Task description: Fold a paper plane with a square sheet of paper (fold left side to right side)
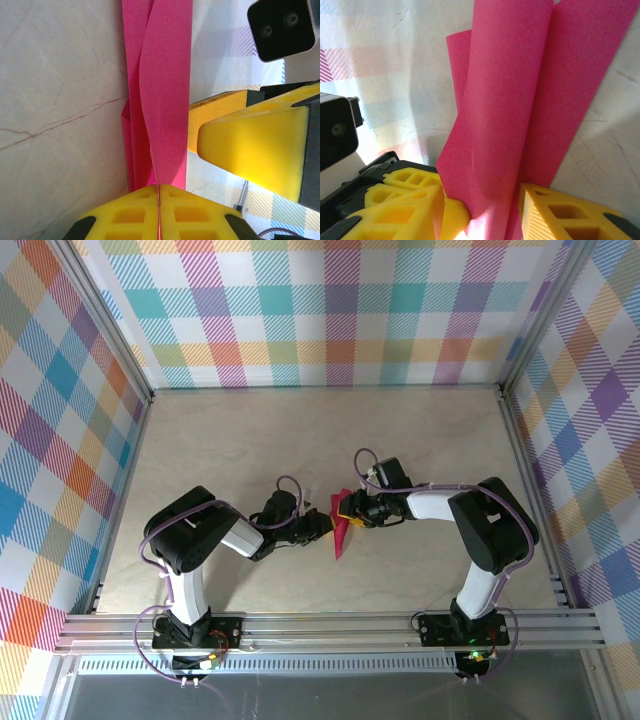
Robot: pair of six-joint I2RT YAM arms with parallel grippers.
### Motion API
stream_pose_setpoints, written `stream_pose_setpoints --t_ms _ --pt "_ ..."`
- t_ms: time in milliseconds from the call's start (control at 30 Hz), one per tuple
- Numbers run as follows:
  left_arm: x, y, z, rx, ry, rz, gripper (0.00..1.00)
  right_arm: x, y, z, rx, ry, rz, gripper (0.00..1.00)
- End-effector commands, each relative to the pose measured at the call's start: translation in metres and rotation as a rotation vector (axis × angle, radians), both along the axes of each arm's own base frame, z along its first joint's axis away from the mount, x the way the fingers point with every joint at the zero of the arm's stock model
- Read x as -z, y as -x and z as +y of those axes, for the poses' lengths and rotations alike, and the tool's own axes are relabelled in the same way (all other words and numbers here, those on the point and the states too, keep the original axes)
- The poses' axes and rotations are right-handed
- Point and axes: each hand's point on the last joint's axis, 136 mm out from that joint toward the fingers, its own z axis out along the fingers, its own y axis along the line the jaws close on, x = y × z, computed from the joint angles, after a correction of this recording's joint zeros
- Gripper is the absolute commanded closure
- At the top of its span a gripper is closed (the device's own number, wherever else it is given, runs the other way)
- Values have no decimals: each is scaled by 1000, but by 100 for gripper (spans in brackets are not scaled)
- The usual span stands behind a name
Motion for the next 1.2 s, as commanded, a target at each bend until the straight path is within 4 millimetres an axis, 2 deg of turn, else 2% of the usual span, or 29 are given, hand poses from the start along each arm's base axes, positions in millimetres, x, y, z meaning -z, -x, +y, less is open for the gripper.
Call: stream_pose_setpoints --t_ms 0,300,800,1167 --pt "-4 -7 2 -3 -26 -31 92 32 9 -15 0 130 33 56" --pt "-2 -10 2 5 -40 -39 96 33 10 -15 -7 145 34 56" --pt "-17 -13 3 32 -76 -90 100 35 10 -14 -14 156 36 56" --pt "-11 -13 2 40 -88 -79 100 35 11 -14 -19 160 41 56"
